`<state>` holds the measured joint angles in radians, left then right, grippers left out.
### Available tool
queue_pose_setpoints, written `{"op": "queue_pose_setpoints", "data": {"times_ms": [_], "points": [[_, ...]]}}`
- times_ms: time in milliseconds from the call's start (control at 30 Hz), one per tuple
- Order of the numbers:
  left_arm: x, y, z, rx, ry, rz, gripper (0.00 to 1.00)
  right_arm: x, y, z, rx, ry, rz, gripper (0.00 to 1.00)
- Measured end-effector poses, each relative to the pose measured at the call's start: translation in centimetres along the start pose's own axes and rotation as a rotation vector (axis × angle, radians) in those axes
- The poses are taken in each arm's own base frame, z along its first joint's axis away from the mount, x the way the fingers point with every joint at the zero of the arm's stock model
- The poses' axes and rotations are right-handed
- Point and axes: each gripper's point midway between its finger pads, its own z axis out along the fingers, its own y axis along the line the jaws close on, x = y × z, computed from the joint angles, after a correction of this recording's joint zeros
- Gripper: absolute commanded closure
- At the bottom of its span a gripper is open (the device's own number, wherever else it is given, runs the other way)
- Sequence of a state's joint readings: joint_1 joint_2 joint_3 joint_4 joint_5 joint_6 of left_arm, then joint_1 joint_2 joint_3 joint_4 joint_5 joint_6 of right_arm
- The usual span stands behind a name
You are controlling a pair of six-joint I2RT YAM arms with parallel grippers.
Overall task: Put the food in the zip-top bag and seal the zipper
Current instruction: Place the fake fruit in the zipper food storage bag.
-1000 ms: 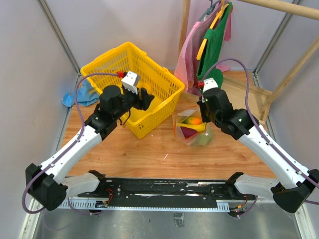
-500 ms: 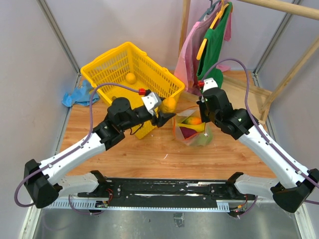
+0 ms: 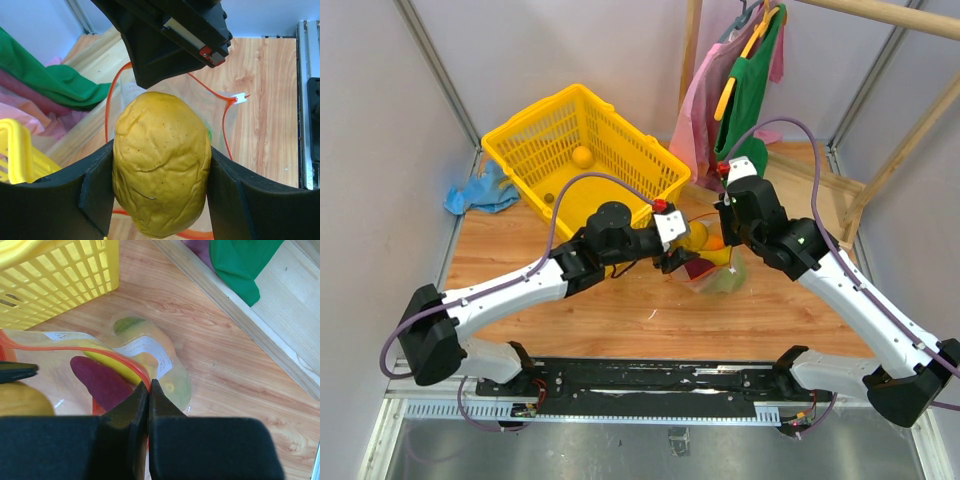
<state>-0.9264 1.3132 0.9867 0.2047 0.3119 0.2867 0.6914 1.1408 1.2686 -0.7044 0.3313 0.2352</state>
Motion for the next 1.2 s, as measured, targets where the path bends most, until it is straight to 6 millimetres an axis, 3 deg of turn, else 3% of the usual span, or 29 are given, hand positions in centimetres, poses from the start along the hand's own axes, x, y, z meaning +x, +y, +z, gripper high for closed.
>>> {"op": "queue_pose_setpoints", "data": {"times_ms": [267, 500, 833, 1100, 1200], "points": [[1.9, -0.2, 1.9, 0.000, 0.057, 0.015, 0.33, 0.0, 0.2, 0.0, -0.010, 0.002, 0.000, 0.99], [2.4, 0.0, 2.8, -0.032, 0.083, 0.027, 0.15, 0.0, 0.2, 0.0, -0.013, 0.003, -0.001, 0.98], [1.9, 1.3, 2.3, -0.110, 0.117, -0.023, 0.14, 0.1, 0.3, 0.1, -0.013, 0.005, -0.002, 0.98], [-1.0, 2.5, -1.0, -0.242, 0.131, -0.210, 0.25, 0.1, 0.2, 0.1, -0.011, 0.005, -0.002, 0.98], [-1.0, 2.5, -2.3, -0.288, 0.158, -0.306, 0.26, 0.1, 0.2, 0.1, -0.008, 0.004, -0.001, 0.98]]}}
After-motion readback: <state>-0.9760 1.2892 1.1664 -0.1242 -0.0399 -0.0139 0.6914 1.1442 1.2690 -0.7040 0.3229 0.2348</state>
